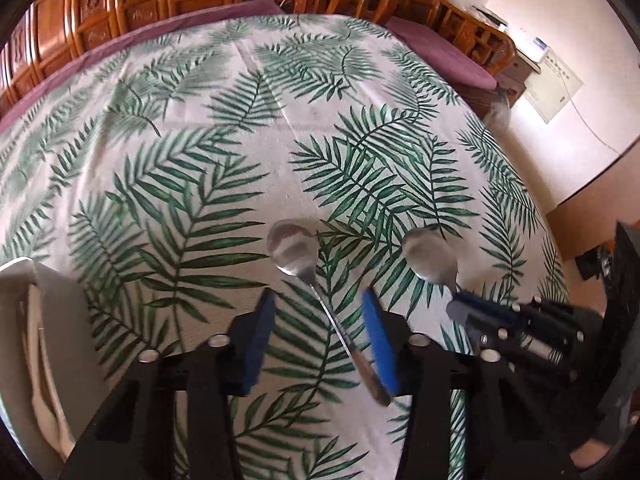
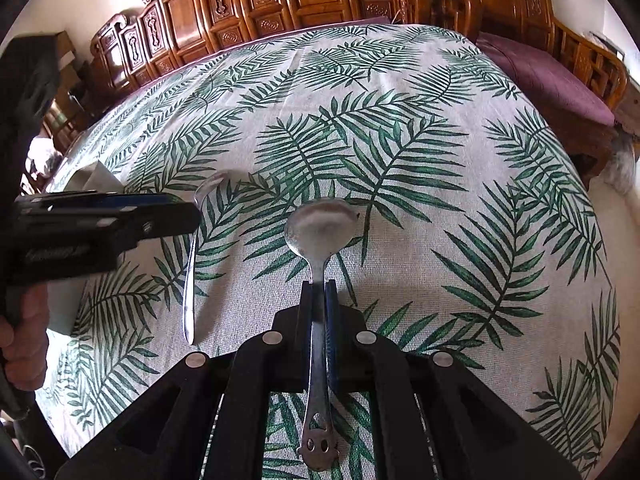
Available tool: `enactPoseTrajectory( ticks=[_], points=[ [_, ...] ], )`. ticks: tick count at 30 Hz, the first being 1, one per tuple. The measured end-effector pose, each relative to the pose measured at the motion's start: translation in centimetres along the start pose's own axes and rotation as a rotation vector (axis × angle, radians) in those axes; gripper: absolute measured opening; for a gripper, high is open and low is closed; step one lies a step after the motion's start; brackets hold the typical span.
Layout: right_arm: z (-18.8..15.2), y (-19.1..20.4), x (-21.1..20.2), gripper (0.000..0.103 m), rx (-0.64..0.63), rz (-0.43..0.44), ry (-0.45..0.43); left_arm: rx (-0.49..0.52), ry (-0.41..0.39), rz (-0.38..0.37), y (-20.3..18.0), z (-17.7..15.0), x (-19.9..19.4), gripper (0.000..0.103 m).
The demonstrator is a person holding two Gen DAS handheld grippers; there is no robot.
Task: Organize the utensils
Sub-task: 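Lift the silver spoon off the cloth with the right tool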
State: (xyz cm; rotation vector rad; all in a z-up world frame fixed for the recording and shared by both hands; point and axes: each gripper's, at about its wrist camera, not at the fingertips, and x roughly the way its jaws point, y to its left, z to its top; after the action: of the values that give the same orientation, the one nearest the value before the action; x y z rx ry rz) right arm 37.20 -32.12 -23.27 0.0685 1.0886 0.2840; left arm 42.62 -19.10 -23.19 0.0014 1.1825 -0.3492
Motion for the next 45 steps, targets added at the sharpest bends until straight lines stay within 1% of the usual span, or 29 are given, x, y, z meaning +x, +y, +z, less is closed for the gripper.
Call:
enactPoseTrajectory(
  ticks=[5, 10, 11, 12, 13, 15, 17, 19, 23, 26, 31, 41, 45],
  points=[
    [0.0, 0.1, 0.0, 0.007, -0.014, -0.003, -0.004, -0.037, 0.037, -0.008, 0.1, 0.5, 1.6, 0.024],
    [-0.2, 0.3, 0.0, 0.007, -0.027, -0.012, -0.014, -0.037, 0.030, 0.012, -0.2, 0.7, 1.9, 0.022],
    [-0.2, 0.4, 0.0, 0.007, -0.033, -0.018, -0.016, -0.034, 0.029, 0.024, -0.3, 0.7, 1.9, 0.016],
    [-0.2, 0.5, 0.0, 0.007, -0.037, -0.024, -0.017, -0.029, 0.028, 0.041, -0.3, 0.7, 2.0, 0.013],
    [-0.2, 0.5, 0.0, 0.007, -0.040, -0.028, -0.018, -0.030, 0.029, 0.037, -0.2, 0.7, 2.0, 0.007],
    [-0.2, 0.7, 0.0, 0.007, -0.052, -0.040, -0.020, -0.031, 0.027, 0.034, -0.1, 0.7, 1.9, 0.002],
    [-0.2, 0.9, 0.1, 0.007, -0.064, -0.054, -0.020, -0.015, 0.017, 0.058, -0.3, 0.6, 1.6, 0.001],
    [-0.1, 1.0, 0.1, 0.007, -0.059, -0.062, -0.013, 0.004, -0.002, 0.062, -0.4, 0.2, 0.8, 0.001],
    [0.1, 1.2, 0.1, 0.007, -0.060, -0.078, 0.002, 0.040, -0.033, 0.064, -0.6, -0.4, -1.0, 0.001],
    [0.3, 1.2, 0.0, 0.007, -0.051, -0.080, 0.010, 0.044, -0.057, 0.051, -0.5, -0.7, -2.7, 0.001],
    [0.7, 1.8, -1.8, 0.007, -0.042, -0.082, -0.016, 0.046, -0.099, 0.038, 0.2, -1.2, -5.7, 0.001],
    [2.2, 5.4, -6.9, 0.007, -0.082, -0.101, -0.093, 0.026, -0.177, 0.014, 2.3, -2.4, -10.8, 0.001],
    [2.4, 7.0, -8.2, 0.007, -0.089, -0.099, -0.110, 0.025, -0.205, 0.019, 3.6, -3.2, -12.7, 0.001]
  ],
)
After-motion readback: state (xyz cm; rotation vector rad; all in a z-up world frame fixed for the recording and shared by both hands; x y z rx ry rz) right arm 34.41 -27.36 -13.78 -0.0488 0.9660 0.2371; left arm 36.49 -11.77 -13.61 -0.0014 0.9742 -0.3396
